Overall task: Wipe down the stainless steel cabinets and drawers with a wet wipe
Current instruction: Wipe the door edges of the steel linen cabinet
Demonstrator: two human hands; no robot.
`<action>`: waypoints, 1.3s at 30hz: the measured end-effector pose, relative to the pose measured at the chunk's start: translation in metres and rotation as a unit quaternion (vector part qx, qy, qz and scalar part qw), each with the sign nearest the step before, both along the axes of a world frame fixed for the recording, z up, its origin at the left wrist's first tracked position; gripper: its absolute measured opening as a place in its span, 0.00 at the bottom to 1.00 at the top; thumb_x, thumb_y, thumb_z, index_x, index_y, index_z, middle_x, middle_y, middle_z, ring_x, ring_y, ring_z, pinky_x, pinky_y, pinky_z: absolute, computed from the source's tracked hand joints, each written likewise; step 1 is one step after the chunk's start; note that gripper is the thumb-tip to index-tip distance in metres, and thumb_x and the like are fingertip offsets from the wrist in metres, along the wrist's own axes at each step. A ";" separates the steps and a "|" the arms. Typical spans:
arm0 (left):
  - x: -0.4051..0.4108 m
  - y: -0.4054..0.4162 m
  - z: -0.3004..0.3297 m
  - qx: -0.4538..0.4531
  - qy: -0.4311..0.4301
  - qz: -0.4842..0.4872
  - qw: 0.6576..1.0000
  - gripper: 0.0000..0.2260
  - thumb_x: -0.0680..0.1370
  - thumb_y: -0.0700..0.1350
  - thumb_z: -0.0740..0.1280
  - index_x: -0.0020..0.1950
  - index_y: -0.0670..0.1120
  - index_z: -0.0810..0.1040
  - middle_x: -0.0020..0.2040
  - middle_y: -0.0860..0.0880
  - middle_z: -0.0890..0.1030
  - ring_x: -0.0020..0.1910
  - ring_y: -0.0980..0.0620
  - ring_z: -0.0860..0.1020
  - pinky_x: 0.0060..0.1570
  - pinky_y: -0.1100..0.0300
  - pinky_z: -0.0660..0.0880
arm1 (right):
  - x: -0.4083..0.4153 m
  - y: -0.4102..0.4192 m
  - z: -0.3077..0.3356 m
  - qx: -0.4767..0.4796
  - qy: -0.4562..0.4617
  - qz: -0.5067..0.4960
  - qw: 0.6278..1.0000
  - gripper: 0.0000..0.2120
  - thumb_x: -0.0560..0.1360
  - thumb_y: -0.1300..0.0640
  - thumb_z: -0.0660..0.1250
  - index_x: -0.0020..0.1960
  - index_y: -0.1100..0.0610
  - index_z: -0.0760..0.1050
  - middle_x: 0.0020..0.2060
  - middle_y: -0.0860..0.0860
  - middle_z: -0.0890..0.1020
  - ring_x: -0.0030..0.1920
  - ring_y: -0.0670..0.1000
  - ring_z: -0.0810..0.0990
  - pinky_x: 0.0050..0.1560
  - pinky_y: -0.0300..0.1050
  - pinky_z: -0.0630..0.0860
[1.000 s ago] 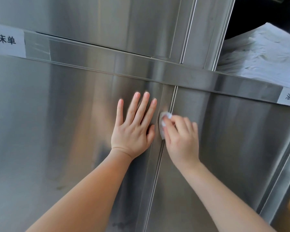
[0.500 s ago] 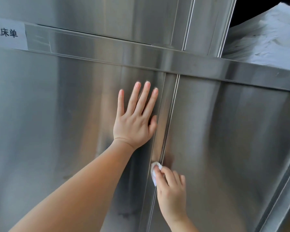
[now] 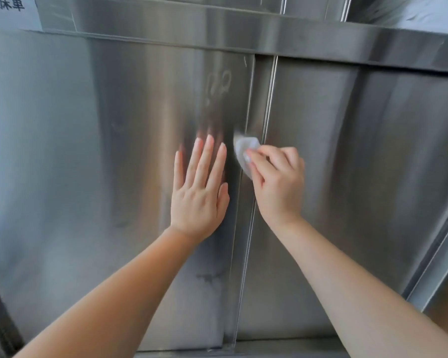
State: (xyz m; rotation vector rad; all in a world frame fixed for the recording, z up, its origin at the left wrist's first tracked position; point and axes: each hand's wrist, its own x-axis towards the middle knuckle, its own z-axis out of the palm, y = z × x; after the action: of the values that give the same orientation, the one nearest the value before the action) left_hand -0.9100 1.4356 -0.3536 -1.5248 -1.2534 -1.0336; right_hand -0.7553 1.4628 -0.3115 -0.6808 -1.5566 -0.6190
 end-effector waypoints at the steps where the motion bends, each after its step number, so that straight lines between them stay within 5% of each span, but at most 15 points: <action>1: 0.001 0.000 -0.017 -0.011 0.008 0.005 1.000 0.30 0.79 0.45 0.59 0.80 0.44 0.55 0.79 0.42 0.56 0.79 0.43 0.51 0.76 0.40 0.47 | -0.005 0.006 0.001 0.005 0.004 -0.011 1.000 0.06 0.73 0.66 0.71 0.44 0.58 0.84 0.42 0.48 0.84 0.40 0.57 0.76 0.40 0.50 0.71; 6: -0.003 0.013 -0.073 -0.050 0.019 0.049 0.997 0.30 0.80 0.47 0.61 0.80 0.46 0.56 0.80 0.43 0.53 0.79 0.43 0.51 0.76 0.39 0.48 | -0.013 0.017 -0.056 -0.032 0.028 -0.028 0.999 0.05 0.74 0.65 0.69 0.42 0.58 0.83 0.37 0.49 0.81 0.39 0.56 0.73 0.39 0.47 0.66; 12: -0.009 0.034 -0.084 -0.021 0.034 0.099 0.994 0.31 0.79 0.51 0.56 0.81 0.48 0.50 0.80 0.45 0.52 0.79 0.44 0.50 0.76 0.42 0.43 | -0.004 0.001 -0.164 -0.127 -0.056 -0.043 0.989 0.04 0.71 0.66 0.74 0.45 0.59 0.83 0.35 0.51 0.79 0.35 0.57 0.74 0.38 0.48 0.61; 16: -0.009 0.034 -0.085 -0.006 0.035 0.103 0.994 0.32 0.78 0.50 0.58 0.81 0.48 0.51 0.80 0.46 0.53 0.79 0.44 0.50 0.76 0.43 0.43 | -0.007 0.009 -0.111 -0.068 -0.033 -0.026 0.997 0.10 0.78 0.59 0.64 0.44 0.57 0.82 0.38 0.51 0.81 0.39 0.57 0.73 0.40 0.48 0.62; 20: -0.007 0.032 -0.083 0.001 0.031 0.102 0.994 0.31 0.78 0.50 0.58 0.80 0.47 0.53 0.79 0.46 0.52 0.79 0.44 0.51 0.77 0.43 0.43 | -0.016 0.029 -0.057 -0.022 0.048 -0.032 0.998 0.07 0.75 0.64 0.67 0.47 0.56 0.84 0.38 0.50 0.80 0.41 0.53 0.69 0.42 0.45 0.60; 27: -0.007 0.032 -0.083 -0.007 0.029 0.105 0.994 0.31 0.79 0.51 0.57 0.81 0.48 0.52 0.80 0.46 0.54 0.79 0.44 0.51 0.77 0.43 0.44 | -0.015 -0.007 -0.160 -0.124 0.000 -0.039 0.992 0.07 0.76 0.64 0.67 0.46 0.62 0.85 0.34 0.54 0.79 0.33 0.58 0.76 0.39 0.46 0.61; 34: -0.007 0.033 -0.084 -0.006 0.024 0.104 0.994 0.30 0.79 0.51 0.57 0.80 0.48 0.53 0.79 0.46 0.52 0.79 0.44 0.50 0.77 0.43 0.43 | -0.025 0.025 -0.061 -0.032 0.065 -0.041 0.997 0.09 0.76 0.62 0.66 0.49 0.57 0.85 0.41 0.51 0.82 0.43 0.52 0.69 0.42 0.45 0.59; 39: -0.007 0.034 -0.084 0.001 0.022 0.098 0.995 0.30 0.79 0.51 0.58 0.80 0.48 0.55 0.79 0.46 0.52 0.79 0.45 0.50 0.77 0.43 0.45 | -0.015 -0.001 -0.116 -0.100 -0.014 -0.056 0.993 0.06 0.72 0.66 0.71 0.46 0.60 0.84 0.41 0.53 0.82 0.38 0.58 0.76 0.40 0.47 0.65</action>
State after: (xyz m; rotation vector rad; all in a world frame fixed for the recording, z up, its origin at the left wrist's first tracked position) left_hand -0.9174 1.4691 -0.4372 -1.3842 -1.3405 -0.8693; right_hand -0.7705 1.4618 -0.4277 -0.9192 -1.6290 -0.5621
